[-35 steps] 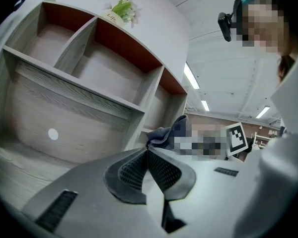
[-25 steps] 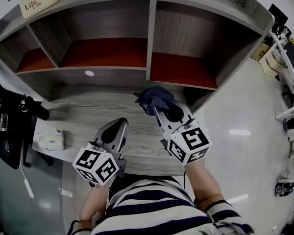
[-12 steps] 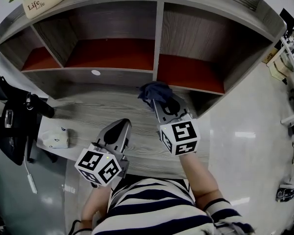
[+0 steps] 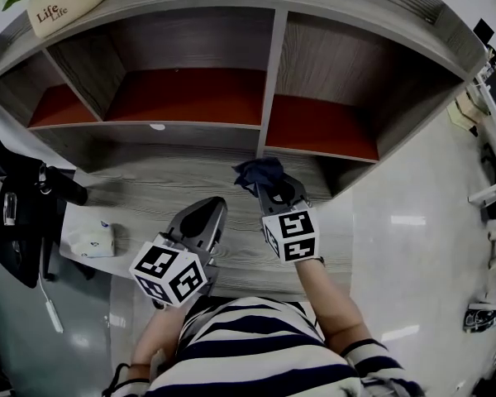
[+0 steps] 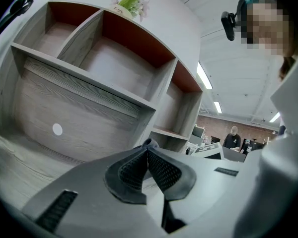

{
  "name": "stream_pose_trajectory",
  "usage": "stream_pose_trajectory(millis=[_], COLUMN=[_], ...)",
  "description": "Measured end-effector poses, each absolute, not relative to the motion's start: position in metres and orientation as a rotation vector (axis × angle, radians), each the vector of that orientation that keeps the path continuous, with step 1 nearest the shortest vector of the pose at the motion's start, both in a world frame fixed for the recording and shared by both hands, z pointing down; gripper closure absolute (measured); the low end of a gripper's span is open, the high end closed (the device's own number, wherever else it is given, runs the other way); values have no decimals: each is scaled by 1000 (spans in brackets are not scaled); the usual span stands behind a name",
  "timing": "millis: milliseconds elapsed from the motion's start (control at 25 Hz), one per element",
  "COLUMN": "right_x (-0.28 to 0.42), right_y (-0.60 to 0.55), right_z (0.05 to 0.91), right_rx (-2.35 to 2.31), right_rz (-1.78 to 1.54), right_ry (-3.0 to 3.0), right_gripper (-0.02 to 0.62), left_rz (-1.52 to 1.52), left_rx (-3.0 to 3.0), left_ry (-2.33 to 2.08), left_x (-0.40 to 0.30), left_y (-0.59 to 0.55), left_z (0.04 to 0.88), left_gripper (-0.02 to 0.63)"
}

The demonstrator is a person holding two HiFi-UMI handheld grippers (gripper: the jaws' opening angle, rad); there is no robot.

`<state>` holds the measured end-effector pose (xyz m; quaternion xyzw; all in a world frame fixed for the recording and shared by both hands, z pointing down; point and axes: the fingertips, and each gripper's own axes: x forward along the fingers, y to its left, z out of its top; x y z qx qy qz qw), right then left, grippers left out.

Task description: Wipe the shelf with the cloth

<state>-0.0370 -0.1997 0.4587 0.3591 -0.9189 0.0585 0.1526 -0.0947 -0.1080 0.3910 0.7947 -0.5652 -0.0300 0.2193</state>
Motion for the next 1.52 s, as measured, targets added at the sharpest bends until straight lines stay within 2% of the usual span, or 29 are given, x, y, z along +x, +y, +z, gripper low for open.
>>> stream_pose_trajectory(millis=[520, 880, 1120, 1520], right_x=[-39, -48, -35, -28], right_y=[-201, -196, -196, -174], right_z=[549, 571, 543, 431], right_rx=[922, 853, 915, 959], right_rz=[249, 296, 292, 133], right_ry=[-2464, -2428, -2469, -2665], right_gripper=[518, 520, 518, 518], left_rz=[-46, -32, -39, -28], left_rx=[2156, 2127, 2122, 2201], left_ry=[-1573, -1576, -1564, -1585], left_x=[-104, -110, -112, -107], left_y=[-115, -116, -115, -121], left_z=[410, 421, 421, 400], left_gripper=[589, 589, 589, 589])
